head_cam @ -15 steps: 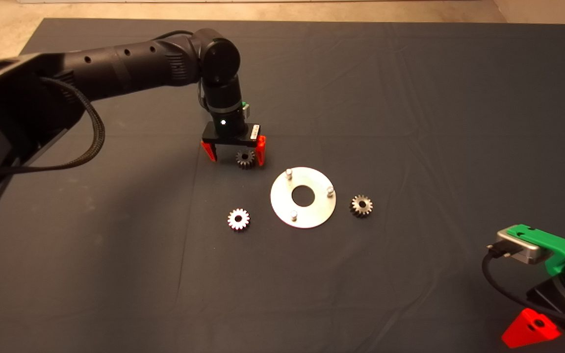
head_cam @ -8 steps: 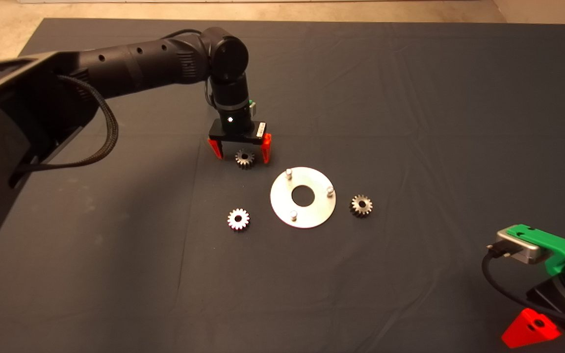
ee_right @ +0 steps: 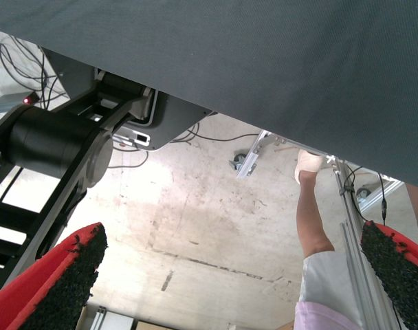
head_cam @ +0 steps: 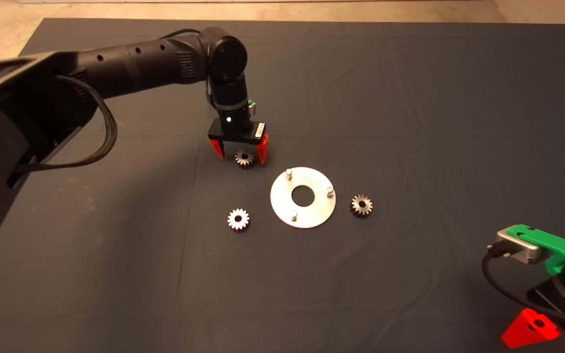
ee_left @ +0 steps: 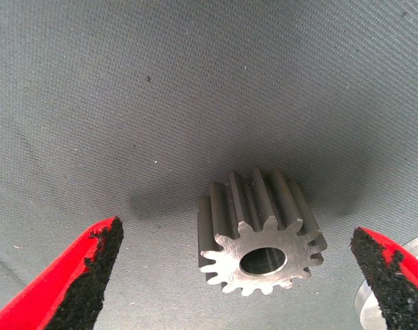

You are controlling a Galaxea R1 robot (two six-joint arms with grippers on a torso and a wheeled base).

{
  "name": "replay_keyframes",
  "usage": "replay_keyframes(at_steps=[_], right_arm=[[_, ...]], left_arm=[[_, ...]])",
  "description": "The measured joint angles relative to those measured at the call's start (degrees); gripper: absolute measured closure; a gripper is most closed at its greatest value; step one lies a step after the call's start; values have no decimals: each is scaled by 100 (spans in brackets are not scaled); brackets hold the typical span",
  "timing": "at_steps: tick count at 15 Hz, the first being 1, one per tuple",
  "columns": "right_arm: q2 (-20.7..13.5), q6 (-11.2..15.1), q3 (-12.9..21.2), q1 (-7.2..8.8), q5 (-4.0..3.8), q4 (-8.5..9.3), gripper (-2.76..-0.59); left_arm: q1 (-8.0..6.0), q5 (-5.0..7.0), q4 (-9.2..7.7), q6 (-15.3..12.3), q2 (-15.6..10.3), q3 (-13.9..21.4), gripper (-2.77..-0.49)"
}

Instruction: Install three planetary gears onto the carrier pins

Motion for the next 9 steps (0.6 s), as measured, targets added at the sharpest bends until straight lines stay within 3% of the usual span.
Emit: replay_keyframes(at_steps=[6, 9], right_arm=[[1, 0, 0, 0, 1, 0, -275], [-1, 0, 0, 0, -2, 0, -275]], left_arm=[[0, 0, -4, 0, 20, 5, -211], [0, 0, -67, 0, 30, 7, -209]])
